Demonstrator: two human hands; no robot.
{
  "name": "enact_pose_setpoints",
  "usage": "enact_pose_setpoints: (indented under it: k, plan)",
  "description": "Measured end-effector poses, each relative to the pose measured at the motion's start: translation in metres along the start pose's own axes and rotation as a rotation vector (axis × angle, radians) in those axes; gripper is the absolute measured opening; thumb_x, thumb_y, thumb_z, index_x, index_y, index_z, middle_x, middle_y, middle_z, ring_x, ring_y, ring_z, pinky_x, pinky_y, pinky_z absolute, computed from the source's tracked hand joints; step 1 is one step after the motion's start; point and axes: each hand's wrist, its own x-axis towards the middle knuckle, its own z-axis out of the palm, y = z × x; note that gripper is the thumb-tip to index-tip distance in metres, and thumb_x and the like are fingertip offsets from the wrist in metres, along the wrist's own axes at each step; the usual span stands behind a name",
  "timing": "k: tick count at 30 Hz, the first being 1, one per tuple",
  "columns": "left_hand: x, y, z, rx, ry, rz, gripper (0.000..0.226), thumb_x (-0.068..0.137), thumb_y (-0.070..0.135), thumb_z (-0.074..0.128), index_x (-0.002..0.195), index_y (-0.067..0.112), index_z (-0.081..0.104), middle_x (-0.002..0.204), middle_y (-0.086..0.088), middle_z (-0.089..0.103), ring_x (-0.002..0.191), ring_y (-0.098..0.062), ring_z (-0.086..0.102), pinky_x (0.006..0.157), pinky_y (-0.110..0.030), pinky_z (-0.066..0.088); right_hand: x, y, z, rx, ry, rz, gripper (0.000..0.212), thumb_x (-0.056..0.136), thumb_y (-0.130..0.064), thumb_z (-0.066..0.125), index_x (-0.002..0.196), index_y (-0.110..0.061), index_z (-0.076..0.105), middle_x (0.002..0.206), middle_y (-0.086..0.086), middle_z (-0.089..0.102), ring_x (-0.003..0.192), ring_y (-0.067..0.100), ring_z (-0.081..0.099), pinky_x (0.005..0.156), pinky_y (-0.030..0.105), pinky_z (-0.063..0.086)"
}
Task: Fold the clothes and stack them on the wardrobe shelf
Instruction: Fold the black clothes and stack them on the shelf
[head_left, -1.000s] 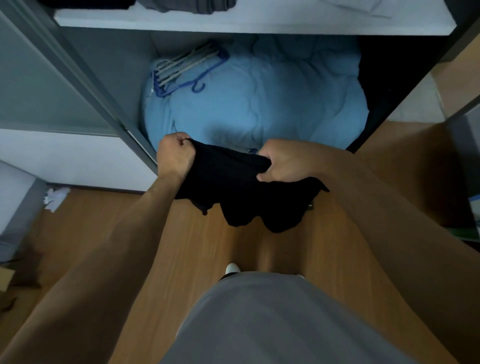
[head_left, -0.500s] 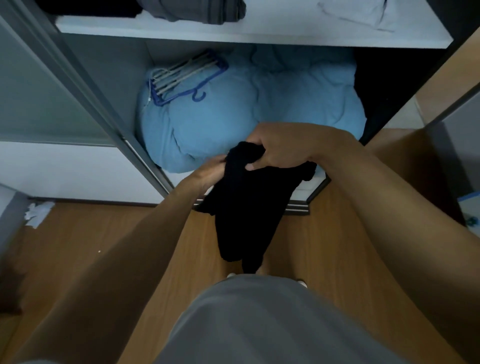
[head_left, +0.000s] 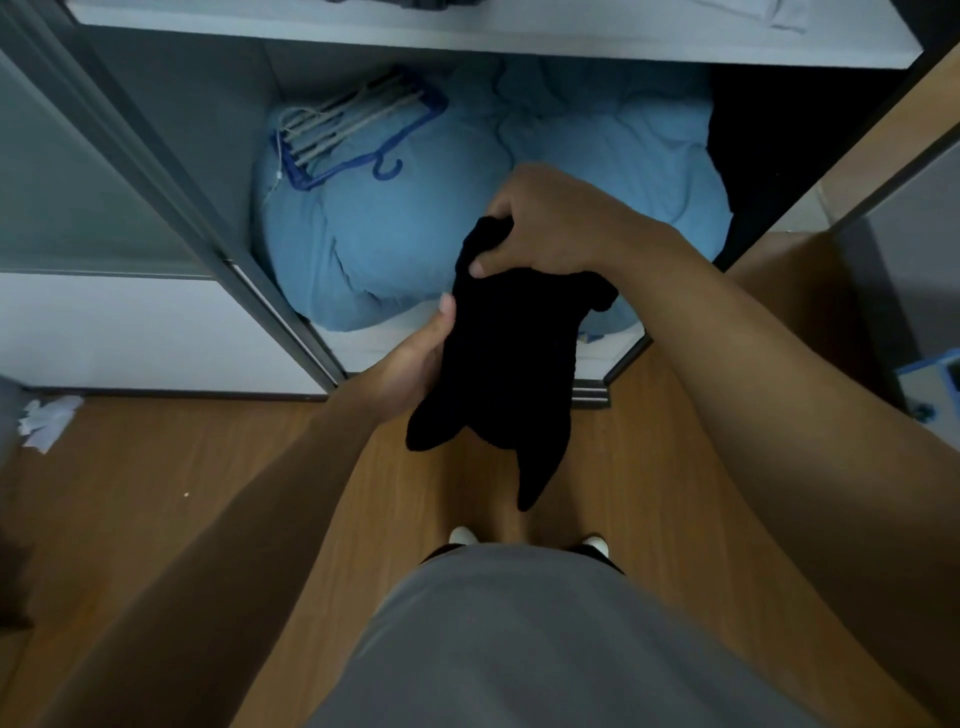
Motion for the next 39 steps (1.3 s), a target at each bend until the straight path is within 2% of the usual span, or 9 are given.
enact_pose_setpoints:
  k: [3, 9, 15, 19, 21, 26, 31, 35, 39]
  plan:
    - [0.003, 0.0, -0.008, 0.333, 0.023, -0.031, 0.054, 0.082, 0.059, 0.068, 0.12, 0.022, 0.067, 0.116, 0.0, 0.073, 0.113, -0.018, 0.067, 0.105, -0.038, 0.048, 0.006, 0.009, 0.006, 0.079, 0.1, 0.09, 0.034, 0.079, -0.04, 0.078, 0.089, -0.008, 0.076, 0.084, 0.007, 0.073, 0.077, 0.017, 0.067, 0.074, 0.038, 0.053]
    - [0.013, -0.001, 0.008, 0.144, 0.144, 0.058, 0.03, 0.091, 0.043, 0.066, 0.111, 0.023, 0.073, 0.114, -0.006, 0.074, 0.109, -0.022, 0.069, 0.097, -0.034, 0.049, -0.019, 0.052, 0.049, 0.634, 0.352, 0.47, 0.041, 0.086, -0.051, 0.068, 0.109, -0.017, 0.07, 0.111, -0.001, 0.07, 0.098, 0.005, 0.066, 0.081, 0.018, 0.051]
    - [0.017, -0.004, 0.017, 0.01, 0.207, 0.085, 0.032, 0.091, 0.044, 0.066, 0.115, 0.023, 0.071, 0.119, -0.004, 0.072, 0.114, -0.02, 0.067, 0.099, -0.033, 0.049, -0.077, 0.071, 0.109, 1.268, -0.16, 0.988, 0.069, 0.084, -0.081, 0.042, 0.097, -0.015, 0.059, 0.09, 0.001, 0.068, 0.073, 0.017, 0.067, 0.07, 0.033, 0.053]
    - [0.013, -0.001, 0.016, -0.056, 0.214, 0.084, 0.018, 0.093, 0.042, 0.065, 0.103, 0.033, 0.078, 0.12, -0.002, 0.072, 0.116, -0.019, 0.066, 0.095, -0.028, 0.052, -0.084, 0.069, 0.137, 1.639, -0.105, 0.846, 0.055, 0.093, -0.062, 0.051, 0.12, -0.016, 0.063, 0.11, 0.006, 0.07, 0.095, 0.02, 0.071, 0.087, 0.037, 0.058]
    - [0.013, 0.001, 0.012, -0.053, 0.214, 0.088, 0.017, 0.093, 0.043, 0.065, 0.102, 0.036, 0.078, 0.12, 0.0, 0.072, 0.115, -0.017, 0.066, 0.091, -0.024, 0.054, -0.081, 0.07, 0.138, 1.649, 0.081, 0.704, 0.034, 0.103, -0.042, 0.046, 0.112, -0.015, 0.064, 0.1, 0.009, 0.061, 0.083, 0.017, 0.066, 0.077, 0.028, 0.054]
    - [0.015, 0.004, -0.006, -0.065, 0.39, 0.041, 0.052, 0.087, 0.046, 0.071, 0.128, 0.015, 0.063, 0.122, -0.004, 0.071, 0.113, -0.021, 0.068, 0.097, -0.035, 0.052, -0.079, 0.08, 0.118, 1.2, 0.387, 0.538, 0.026, 0.097, -0.034, 0.06, 0.086, -0.016, 0.075, 0.081, 0.002, 0.073, 0.078, 0.016, 0.07, 0.075, 0.031, 0.053]
    - [0.018, 0.009, -0.017, -0.089, 0.415, -0.024, 0.044, 0.086, 0.044, 0.073, 0.117, 0.013, 0.07, 0.115, -0.008, 0.074, 0.107, -0.024, 0.07, 0.082, -0.029, 0.058, -0.069, 0.068, 0.088, 1.153, 0.326, 0.624, 0.033, 0.096, -0.033, 0.065, 0.101, -0.001, 0.073, 0.098, 0.01, 0.077, 0.092, 0.022, 0.074, 0.087, 0.034, 0.059]
    - [0.017, 0.016, -0.015, -0.139, 0.268, -0.077, 0.032, 0.09, 0.05, 0.065, 0.105, 0.024, 0.079, 0.117, -0.003, 0.074, 0.109, -0.019, 0.07, 0.078, -0.025, 0.058, -0.068, 0.07, 0.057, 1.443, 0.29, 0.58, 0.028, 0.093, -0.03, 0.068, 0.1, -0.003, 0.071, 0.084, 0.007, 0.077, 0.076, 0.018, 0.075, 0.064, 0.027, 0.059]
    - [0.017, 0.024, -0.004, -0.281, 0.164, -0.081, 0.039, 0.091, 0.055, 0.061, 0.113, 0.025, 0.076, 0.126, -0.001, 0.07, 0.116, -0.018, 0.066, 0.081, -0.026, 0.057, -0.077, 0.084, 0.049, 1.599, 0.228, 0.336, 0.039, 0.095, -0.04, 0.06, 0.121, -0.012, 0.069, 0.129, 0.009, 0.067, 0.122, 0.022, 0.062, 0.105, 0.036, 0.049]
